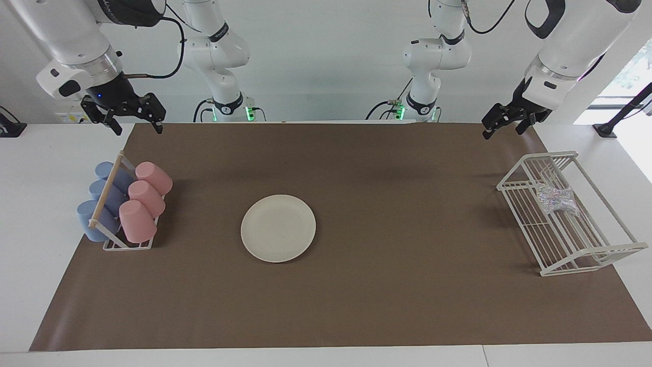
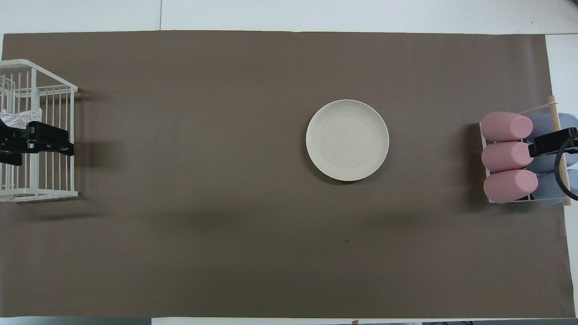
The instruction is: Wipe plate with sponge
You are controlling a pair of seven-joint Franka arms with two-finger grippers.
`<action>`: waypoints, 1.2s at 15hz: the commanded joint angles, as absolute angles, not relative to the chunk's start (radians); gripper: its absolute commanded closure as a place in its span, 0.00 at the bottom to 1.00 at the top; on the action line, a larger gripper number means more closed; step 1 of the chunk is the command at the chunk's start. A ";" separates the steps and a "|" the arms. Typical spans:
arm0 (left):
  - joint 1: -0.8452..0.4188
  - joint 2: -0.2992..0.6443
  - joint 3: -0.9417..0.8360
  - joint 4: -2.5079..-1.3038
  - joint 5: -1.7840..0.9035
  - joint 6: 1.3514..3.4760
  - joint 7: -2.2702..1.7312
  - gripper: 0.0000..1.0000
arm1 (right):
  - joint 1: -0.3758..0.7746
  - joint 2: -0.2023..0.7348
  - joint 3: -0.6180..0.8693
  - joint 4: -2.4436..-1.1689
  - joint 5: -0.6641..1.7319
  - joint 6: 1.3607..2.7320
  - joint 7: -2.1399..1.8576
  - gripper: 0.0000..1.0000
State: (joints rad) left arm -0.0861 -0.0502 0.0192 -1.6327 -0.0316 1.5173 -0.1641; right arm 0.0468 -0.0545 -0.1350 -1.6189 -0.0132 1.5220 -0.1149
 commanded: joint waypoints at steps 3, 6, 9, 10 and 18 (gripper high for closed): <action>-0.080 -0.063 0.021 -1.643 -0.046 1.529 -0.164 0.00 | 0.043 -0.063 -0.135 -1.626 -0.002 1.511 -0.140 0.00; -0.080 -0.061 0.023 -1.640 -0.046 1.545 -0.164 0.00 | 0.043 -0.063 -0.135 -1.626 -0.002 1.511 -0.140 0.00; -0.080 -0.060 0.023 -1.640 -0.046 1.546 -0.172 0.00 | 0.043 -0.063 -0.135 -1.626 -0.002 1.511 -0.140 0.00; -0.080 -0.061 0.023 -1.640 -0.046 1.545 -0.169 0.00 | 0.043 -0.063 -0.135 -1.626 -0.002 1.511 -0.140 0.00; -0.077 -0.063 0.025 -1.643 -0.045 1.539 -0.161 0.00 | 0.043 -0.063 -0.135 -1.626 -0.002 1.511 -0.140 0.00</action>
State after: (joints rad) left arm -0.0846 -0.0504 0.0251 -1.6327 -0.0316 1.5336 -0.1640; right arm 0.0468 -0.0545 -0.1350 -1.6189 -0.0132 1.5220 -0.1150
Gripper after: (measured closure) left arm 0.000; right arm 0.000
